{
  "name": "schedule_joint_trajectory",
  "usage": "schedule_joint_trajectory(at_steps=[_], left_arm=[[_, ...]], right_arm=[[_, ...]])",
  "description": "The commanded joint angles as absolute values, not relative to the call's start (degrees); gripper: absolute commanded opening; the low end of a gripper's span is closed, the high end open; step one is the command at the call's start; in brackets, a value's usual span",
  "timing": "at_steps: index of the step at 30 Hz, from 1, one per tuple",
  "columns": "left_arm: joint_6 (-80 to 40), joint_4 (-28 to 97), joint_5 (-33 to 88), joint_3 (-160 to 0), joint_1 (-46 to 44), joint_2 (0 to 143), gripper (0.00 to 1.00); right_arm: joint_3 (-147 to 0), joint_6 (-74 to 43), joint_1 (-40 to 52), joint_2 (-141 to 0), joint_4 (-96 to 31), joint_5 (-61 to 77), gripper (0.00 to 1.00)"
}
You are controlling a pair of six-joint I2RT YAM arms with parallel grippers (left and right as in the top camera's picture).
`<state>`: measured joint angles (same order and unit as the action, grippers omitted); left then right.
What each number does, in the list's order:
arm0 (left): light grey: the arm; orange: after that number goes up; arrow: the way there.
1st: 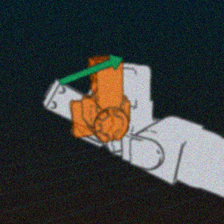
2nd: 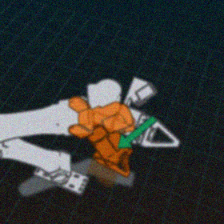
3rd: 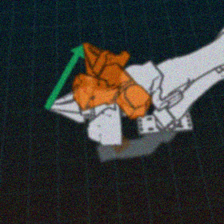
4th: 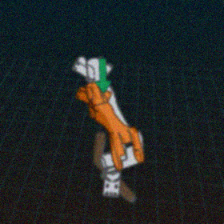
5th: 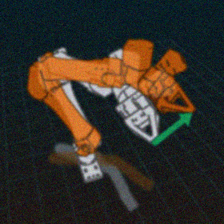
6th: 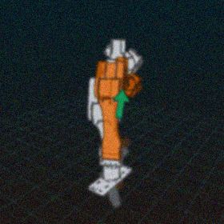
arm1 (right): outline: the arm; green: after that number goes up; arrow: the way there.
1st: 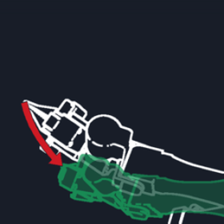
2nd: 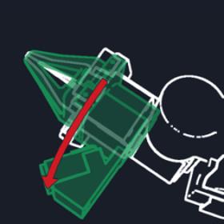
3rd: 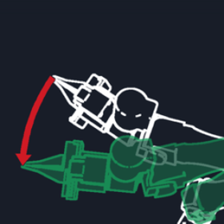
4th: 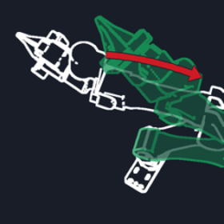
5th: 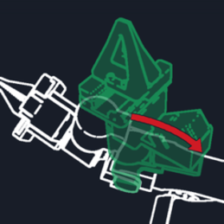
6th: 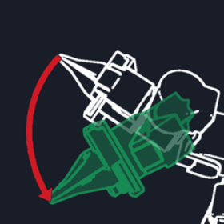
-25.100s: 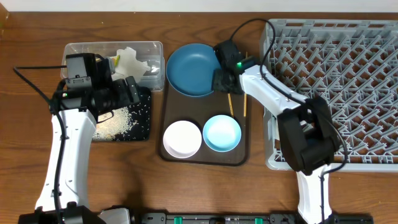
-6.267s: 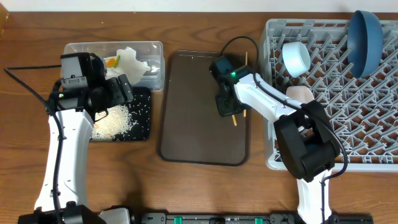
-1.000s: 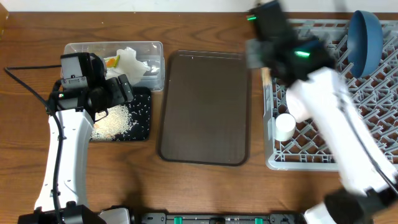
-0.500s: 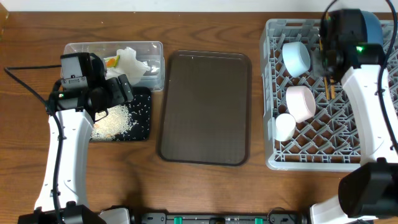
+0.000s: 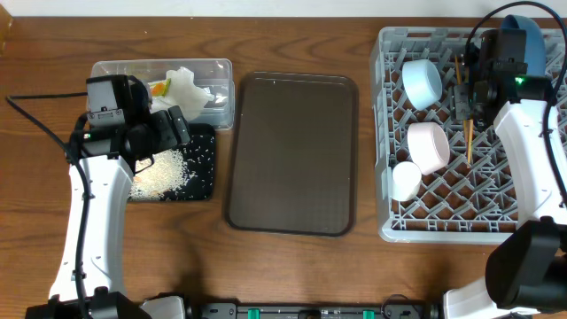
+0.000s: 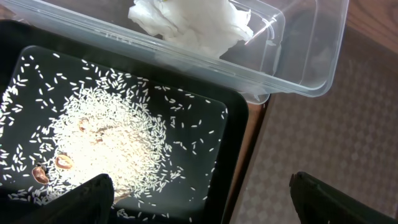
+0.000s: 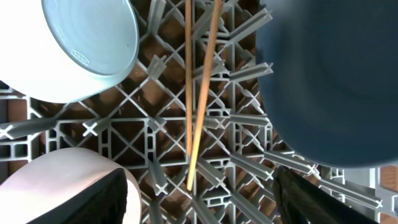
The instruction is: Sort waste into correct bins and load items into the dishwasher rack
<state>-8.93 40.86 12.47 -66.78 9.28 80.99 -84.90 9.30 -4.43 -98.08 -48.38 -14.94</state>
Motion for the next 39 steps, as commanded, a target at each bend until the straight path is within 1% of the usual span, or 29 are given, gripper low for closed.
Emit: schedule_joint_trajectory(at_steps=[1,3,8,9,10,16,20,25,32,35,39], left_arm=[[-8.2,40.9,11.9,-67.1,9.5,81.2,0.93],[-8.1,40.9,11.9,-67.1,9.5,81.2,0.93],[-8.2,40.9,11.9,-67.1,9.5,81.2,0.93],[-8.2,40.9,11.9,-67.1,9.5,81.2,0.93],[-8.1,40.9,11.9,-67.1,9.5,81.2,0.93],[-8.2,40.9,11.9,-67.1,9.5,81.2,0.93],[-8.2,40.9,11.9,-67.1,9.5,81.2,0.93],[-8.1,40.9,11.9,-67.1,9.5,81.2,0.93],[-8.2,40.9,11.9,-67.1,9.5,81.2,0.93],[-8.2,40.9,11.9,-67.1,9.5,81.2,0.93],[-8.1,40.9,11.9,-67.1,9.5,81.2,0.93]], right_arm=[[-85.5,6.7,-3.7,-96.4,-49.3,-13.3,0.73],[-86.0,6.7,-2.5,-94.5,-50.2,-10.9,0.75],[-86.8,6.7,2.2,-86.0,-52.4,-5.7,0.85],[-86.8,6.7,3.3,-84.0,-52.8,-4.9,0.88],[-86.9,6.7,4.8,-81.3,-53.2,-4.1,0.99],[-87.0,2.0,12.4,-67.8,-57.4,-2.8,0.99],[-87.0,1.5,15.9,-61.0,-60.8,-1.5,0.99],[-87.0,1.3,16.2,-53.7,-67.1,-0.4,0.99],[-86.9,1.4,16.1,-43.3,-70.6,-7.0,0.99],[-86.7,1.3,16.0,-40.4,-73.3,-11.9,0.99],[-84.9,1.3,15.7,-37.1,-74.5,-14.1,0.99]])
